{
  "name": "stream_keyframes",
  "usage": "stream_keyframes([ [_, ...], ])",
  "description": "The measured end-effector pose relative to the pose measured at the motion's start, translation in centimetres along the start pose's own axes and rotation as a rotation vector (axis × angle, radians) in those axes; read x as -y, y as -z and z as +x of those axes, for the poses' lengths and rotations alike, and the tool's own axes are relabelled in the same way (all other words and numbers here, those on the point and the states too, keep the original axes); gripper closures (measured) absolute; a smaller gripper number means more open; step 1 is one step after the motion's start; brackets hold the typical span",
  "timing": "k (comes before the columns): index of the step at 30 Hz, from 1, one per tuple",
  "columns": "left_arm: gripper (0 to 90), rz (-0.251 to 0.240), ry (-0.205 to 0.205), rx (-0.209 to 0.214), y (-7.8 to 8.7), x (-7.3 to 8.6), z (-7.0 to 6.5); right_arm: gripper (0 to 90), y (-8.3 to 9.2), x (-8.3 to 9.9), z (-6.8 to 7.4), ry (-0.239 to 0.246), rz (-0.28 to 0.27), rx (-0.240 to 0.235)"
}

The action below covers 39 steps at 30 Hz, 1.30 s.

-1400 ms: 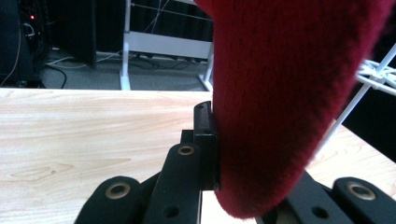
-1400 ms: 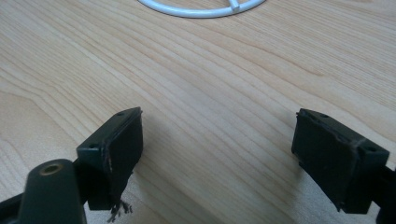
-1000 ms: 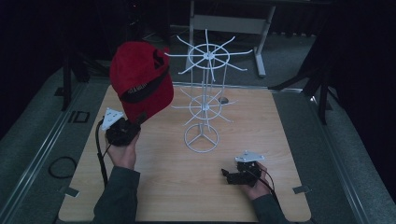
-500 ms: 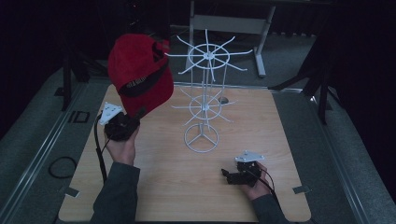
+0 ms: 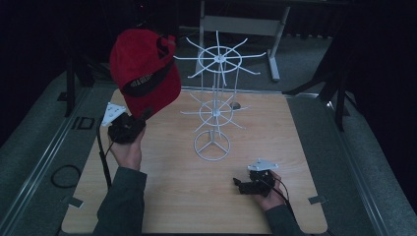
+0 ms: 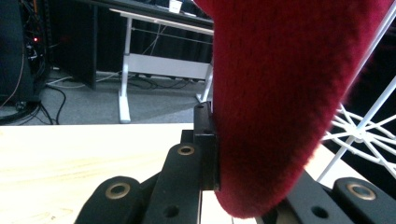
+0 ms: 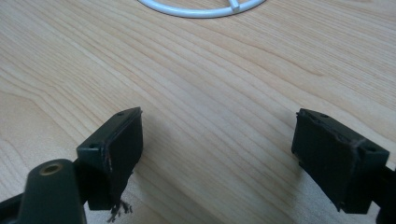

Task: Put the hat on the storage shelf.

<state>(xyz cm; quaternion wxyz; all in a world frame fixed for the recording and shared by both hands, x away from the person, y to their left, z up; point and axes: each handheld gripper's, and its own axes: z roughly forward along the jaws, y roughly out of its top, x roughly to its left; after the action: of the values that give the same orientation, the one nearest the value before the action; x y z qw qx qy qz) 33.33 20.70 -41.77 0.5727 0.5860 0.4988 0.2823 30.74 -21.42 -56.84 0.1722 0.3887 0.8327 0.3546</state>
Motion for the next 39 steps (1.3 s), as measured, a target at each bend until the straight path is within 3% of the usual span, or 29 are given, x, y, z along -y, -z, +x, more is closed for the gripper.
stream_keyframes([
  [16, 86.0, -0.001, -0.016, 0.006, -0.5, -1.6, -0.3, 16.4, 0.0, 0.0, 0.0, 0.0, 0.0, 0.0],
  [39, 86.0, -0.023, 0.031, 0.052, -1.7, -2.6, -1.6, 16.4, 0.0, 0.0, 0.0, 0.0, 0.0, 0.0],
])
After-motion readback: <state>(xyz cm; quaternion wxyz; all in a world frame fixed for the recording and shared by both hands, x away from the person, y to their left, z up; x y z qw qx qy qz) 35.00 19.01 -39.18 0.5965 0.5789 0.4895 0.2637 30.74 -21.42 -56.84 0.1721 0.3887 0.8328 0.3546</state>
